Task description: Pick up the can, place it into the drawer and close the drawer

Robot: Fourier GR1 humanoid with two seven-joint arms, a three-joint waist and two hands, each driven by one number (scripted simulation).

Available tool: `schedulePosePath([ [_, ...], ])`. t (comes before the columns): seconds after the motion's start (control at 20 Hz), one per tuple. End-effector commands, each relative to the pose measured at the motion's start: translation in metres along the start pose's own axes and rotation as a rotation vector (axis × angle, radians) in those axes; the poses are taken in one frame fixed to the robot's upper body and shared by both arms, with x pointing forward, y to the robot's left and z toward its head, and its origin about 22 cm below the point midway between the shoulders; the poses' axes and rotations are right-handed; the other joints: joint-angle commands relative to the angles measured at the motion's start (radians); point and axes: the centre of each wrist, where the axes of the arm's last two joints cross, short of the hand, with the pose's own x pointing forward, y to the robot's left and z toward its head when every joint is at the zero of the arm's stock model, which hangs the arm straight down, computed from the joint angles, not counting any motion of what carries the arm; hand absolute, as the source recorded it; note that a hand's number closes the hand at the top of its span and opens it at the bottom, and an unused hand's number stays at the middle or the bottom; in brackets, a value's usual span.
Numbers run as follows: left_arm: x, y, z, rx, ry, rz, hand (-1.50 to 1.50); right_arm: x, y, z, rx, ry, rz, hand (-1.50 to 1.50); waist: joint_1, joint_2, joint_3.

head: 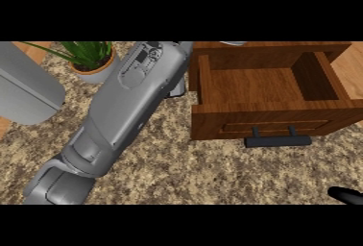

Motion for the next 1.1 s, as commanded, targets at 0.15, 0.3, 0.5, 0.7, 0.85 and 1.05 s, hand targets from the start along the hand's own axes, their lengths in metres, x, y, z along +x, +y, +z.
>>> schedulePosePath([
  [0.15,0.030,-0.024,-0.013,-0.006,0.044,-0.038,1.50,0.002,0.005,-0.006,0.010,-0.015,-0.016,-1.50,-0.013,0.004,0.000],
  [0.3,0.010,-0.023,-0.015,0.012,0.034,-0.075,1.50,0.014,-0.003,-0.022,0.012,-0.012,-0.011,-1.50,-0.026,0.007,0.000],
  [0.5,0.013,-0.030,-0.017,0.045,0.021,-0.098,1.50,0.007,0.017,-0.012,0.040,-0.027,-0.019,-1.50,-0.052,0.013,0.002],
  [0.7,0.024,-0.035,-0.021,0.104,0.012,-0.125,1.50,0.007,0.011,-0.016,0.053,-0.023,-0.020,-1.50,-0.066,0.017,0.003],
  [0.85,0.012,-0.029,-0.023,0.141,0.037,-0.127,-1.50,0.010,0.001,-0.011,0.044,-0.027,-0.001,-1.50,-0.062,0.015,0.002],
  [1.05,0.021,-0.038,-0.020,0.166,0.020,-0.124,-1.50,0.005,0.008,-0.023,0.057,-0.022,0.008,-1.50,-0.062,0.016,0.003],
])
